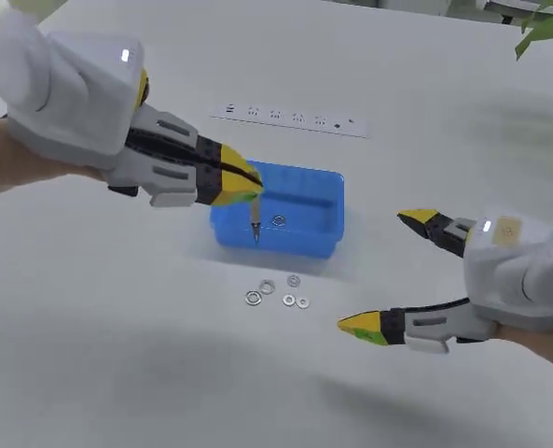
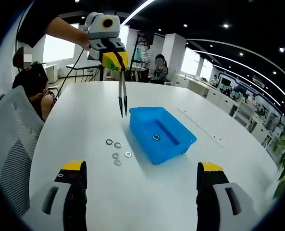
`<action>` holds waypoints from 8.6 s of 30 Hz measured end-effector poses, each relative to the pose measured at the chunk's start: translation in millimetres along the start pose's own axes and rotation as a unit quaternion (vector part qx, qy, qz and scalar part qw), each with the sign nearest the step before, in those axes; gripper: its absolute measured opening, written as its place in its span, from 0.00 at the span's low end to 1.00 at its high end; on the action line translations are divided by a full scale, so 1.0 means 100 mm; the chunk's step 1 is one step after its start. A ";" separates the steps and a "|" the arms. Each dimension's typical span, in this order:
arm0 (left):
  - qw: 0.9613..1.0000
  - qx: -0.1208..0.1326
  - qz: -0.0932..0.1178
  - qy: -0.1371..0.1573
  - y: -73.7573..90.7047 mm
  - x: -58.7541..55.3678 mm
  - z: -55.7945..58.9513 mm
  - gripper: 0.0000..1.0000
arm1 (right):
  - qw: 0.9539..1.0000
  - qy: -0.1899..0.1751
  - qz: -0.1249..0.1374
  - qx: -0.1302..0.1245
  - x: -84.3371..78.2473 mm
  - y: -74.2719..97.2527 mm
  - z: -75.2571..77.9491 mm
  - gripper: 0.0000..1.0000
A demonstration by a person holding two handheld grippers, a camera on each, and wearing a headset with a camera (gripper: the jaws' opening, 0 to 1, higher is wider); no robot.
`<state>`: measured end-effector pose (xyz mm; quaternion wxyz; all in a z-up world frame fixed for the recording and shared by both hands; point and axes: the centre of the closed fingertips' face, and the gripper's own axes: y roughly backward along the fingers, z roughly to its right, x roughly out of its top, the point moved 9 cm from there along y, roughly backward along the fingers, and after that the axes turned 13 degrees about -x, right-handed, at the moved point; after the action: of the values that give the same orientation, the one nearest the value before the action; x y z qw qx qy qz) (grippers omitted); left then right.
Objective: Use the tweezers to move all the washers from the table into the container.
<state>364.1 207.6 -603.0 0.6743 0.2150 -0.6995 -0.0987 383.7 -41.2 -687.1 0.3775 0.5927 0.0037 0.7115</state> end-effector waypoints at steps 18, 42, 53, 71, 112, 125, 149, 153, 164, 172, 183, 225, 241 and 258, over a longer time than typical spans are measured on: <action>1.000 -0.012 -0.008 0.027 -0.23 -0.37 0.37 0.05 | 0.999 -0.040 -0.027 0.007 -0.26 0.10 -0.16 1.00; 0.999 -0.002 0.005 0.046 -0.32 -0.49 0.35 0.05 | 0.997 -0.076 -0.023 0.019 -0.23 0.09 -0.30 0.98; 0.999 -0.032 -0.014 0.034 -0.35 -0.45 0.38 0.05 | 0.995 -0.071 -0.023 0.062 -0.10 -0.09 -0.38 0.86; 0.999 -0.034 -0.004 0.040 -0.36 -0.49 0.37 0.06 | 0.987 -0.031 -0.007 0.157 0.23 -0.66 -0.59 0.57; 0.997 -0.025 -0.018 0.075 -0.33 -0.55 0.41 0.16 | 0.975 0.064 0.001 0.215 0.42 -0.94 -0.71 0.09; 0.992 0.018 0.038 0.116 -0.12 -0.50 0.48 0.28 | 0.977 0.046 0.007 0.207 0.48 -0.81 -0.64 0.09; 0.972 0.124 0.113 0.163 0.08 -0.66 0.59 0.52 | 0.985 0.037 0.054 0.161 0.85 -0.51 -0.18 0.09; 0.969 0.126 0.124 0.173 0.12 -0.67 0.60 0.54 | 0.984 0.051 0.058 0.160 0.92 -0.55 -0.09 0.09; 0.969 0.132 0.119 0.169 0.11 -0.76 0.61 0.72 | 0.987 0.048 0.072 0.135 1.01 -0.83 0.24 0.09; 0.976 0.127 0.100 0.144 0.09 -0.75 0.51 0.88 | 0.991 0.022 0.048 0.124 0.79 -1.16 0.32 0.09; 0.974 0.121 0.104 0.162 0.06 -0.83 0.53 0.99 | 0.990 0.035 0.022 0.133 0.56 -1.35 0.26 0.09; 0.979 0.132 0.098 0.121 0.05 -0.60 0.08 0.86 | 0.991 0.061 0.032 0.117 0.69 -1.29 0.29 0.08; 0.987 0.098 0.092 0.081 -0.27 -0.25 -0.56 0.44 | 0.988 0.079 0.040 0.125 0.72 -1.18 0.22 0.08; 0.993 0.056 0.073 0.071 -0.36 -0.17 -0.60 0.18 | 0.988 0.075 0.047 0.125 0.70 -1.14 0.28 0.08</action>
<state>429.0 191.8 -629.9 0.7142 0.2077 -0.6684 0.0057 467.0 65.7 -671.8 0.2658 0.5799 0.0929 0.7645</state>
